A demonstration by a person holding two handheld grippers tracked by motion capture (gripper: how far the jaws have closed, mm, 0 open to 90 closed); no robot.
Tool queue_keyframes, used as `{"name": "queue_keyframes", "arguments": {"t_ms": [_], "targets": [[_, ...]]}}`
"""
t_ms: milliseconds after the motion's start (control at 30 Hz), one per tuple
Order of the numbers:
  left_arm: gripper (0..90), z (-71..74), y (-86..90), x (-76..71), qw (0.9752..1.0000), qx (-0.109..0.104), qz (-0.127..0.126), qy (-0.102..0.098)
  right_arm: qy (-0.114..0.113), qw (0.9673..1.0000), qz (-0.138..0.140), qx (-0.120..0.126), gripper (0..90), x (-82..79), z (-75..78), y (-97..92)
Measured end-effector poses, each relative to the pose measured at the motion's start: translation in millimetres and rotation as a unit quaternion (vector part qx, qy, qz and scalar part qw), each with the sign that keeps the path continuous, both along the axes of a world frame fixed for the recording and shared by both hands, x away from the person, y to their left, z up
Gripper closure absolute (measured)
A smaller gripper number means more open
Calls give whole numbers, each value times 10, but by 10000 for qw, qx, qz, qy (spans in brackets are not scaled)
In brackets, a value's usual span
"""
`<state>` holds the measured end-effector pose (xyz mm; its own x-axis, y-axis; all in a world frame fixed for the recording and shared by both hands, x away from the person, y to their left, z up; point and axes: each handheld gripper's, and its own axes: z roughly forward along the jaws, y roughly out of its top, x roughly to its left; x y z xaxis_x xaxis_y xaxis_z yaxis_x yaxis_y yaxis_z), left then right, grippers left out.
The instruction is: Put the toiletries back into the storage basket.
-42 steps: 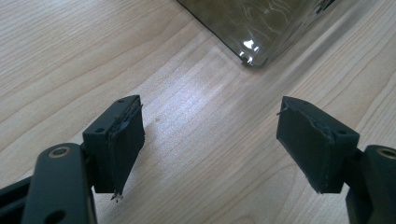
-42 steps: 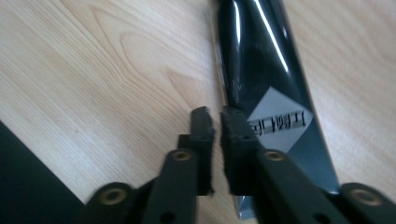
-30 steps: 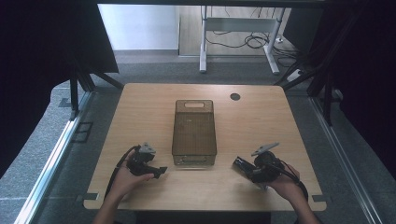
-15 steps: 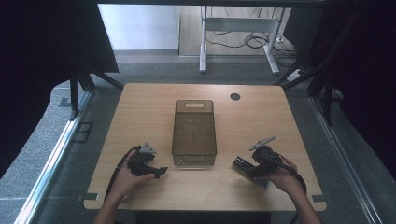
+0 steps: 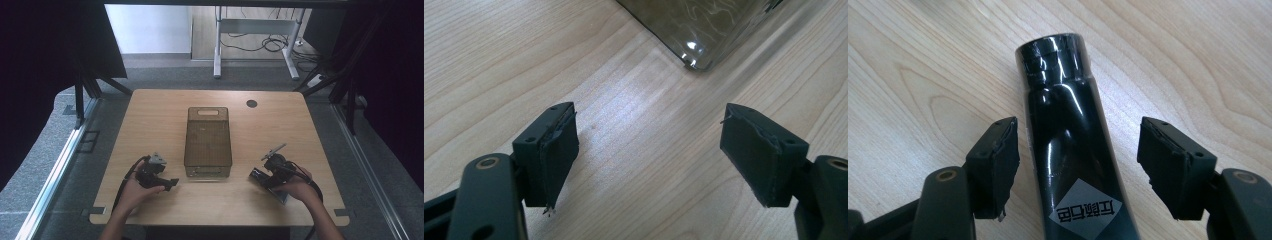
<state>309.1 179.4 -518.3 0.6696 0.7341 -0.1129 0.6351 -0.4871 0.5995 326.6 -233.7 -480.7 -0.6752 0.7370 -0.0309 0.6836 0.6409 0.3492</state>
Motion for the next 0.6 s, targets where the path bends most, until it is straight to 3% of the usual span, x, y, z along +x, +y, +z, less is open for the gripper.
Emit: {"name": "queue_keyframes", "arguments": {"t_ms": [600], "targets": [[237, -14, -4, 7, 10000, -4, -7, 24, 422, 9984, 216, -292, 402, 82, -198, 38]]}}
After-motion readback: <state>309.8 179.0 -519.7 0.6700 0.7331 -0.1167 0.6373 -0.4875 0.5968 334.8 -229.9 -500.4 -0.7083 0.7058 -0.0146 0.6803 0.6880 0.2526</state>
